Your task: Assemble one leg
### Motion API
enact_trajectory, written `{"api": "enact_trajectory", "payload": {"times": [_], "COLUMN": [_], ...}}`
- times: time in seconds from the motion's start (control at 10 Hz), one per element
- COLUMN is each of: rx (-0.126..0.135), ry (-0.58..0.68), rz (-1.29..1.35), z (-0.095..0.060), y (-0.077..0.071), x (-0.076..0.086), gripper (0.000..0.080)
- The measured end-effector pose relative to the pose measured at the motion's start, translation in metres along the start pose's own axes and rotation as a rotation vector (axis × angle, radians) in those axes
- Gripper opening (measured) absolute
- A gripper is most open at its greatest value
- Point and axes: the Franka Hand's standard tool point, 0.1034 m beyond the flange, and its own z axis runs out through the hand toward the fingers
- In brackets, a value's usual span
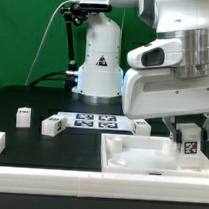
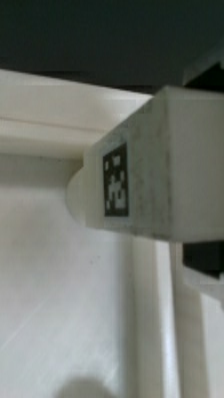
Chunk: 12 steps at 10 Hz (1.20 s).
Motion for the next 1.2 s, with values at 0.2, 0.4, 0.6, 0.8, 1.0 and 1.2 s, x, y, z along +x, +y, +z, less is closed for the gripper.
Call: {"api": "enact_trajectory", "payload": {"times": [0.2,0.4,0.6,0.8,1.0,1.2], "rx": [-0.011,-0.010,-0.003,0.004,0.014,0.017], "ry": [0.002,0.006,0.014,0.011,0.006,0.003], "rz": [0.396,0.674,0.974,1.202,1.439,1.438], "z": [-0.0021,0.0010,0.0011,0.0015,0.0017,0.0018], "y": [0.0024,0.0035,0.0040,0.0030,0.0033,0.0033], "x": [-0.0033,-0.0069,-0.0076,-0.0081,-0.0079,-0.0078], "gripper": [0.0291,0.0291,0.0291,0.0291,0.0292,0.0300]}}
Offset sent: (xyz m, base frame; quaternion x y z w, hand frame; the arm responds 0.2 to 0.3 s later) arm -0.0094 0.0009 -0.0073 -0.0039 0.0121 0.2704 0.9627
